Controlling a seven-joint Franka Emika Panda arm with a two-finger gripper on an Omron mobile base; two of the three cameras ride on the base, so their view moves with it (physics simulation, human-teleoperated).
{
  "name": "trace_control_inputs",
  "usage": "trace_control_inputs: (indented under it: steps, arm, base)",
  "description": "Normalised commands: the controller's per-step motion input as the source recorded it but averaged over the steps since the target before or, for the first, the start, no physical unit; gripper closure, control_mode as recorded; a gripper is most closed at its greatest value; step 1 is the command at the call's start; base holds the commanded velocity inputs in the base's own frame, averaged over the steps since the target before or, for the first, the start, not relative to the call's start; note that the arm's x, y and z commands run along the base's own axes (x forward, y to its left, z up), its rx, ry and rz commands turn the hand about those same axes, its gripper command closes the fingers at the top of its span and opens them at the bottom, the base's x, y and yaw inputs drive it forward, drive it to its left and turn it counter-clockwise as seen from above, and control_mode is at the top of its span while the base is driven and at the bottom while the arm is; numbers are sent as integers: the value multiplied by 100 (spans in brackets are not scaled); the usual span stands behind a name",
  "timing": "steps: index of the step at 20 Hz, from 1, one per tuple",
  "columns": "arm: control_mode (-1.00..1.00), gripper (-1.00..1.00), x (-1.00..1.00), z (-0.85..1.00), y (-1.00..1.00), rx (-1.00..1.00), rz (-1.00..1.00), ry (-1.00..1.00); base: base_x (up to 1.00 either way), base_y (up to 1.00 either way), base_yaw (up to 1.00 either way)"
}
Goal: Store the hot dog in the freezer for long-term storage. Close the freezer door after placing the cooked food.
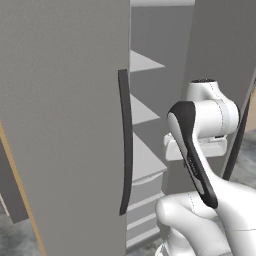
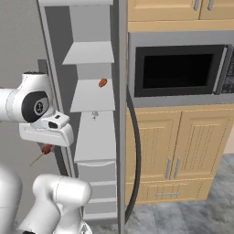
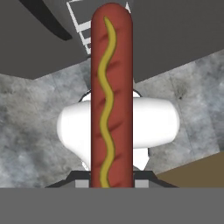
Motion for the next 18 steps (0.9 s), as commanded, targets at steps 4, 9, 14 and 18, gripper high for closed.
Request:
trace_control_inputs:
  steps: [4,9,14,18]
  arm:
    - [100,100,0,0,0,0,0,0]
    - [-100,100,36,0,-1,0,3,-10]
    - [-100,100,38,-1,-4,0,10,-15]
    - [-100,100,49,0,-7,1,9,-8]
  base:
    - [7,0,0]
    - [0,0,0]
    - [0,0,0]
    - [0,0,0]
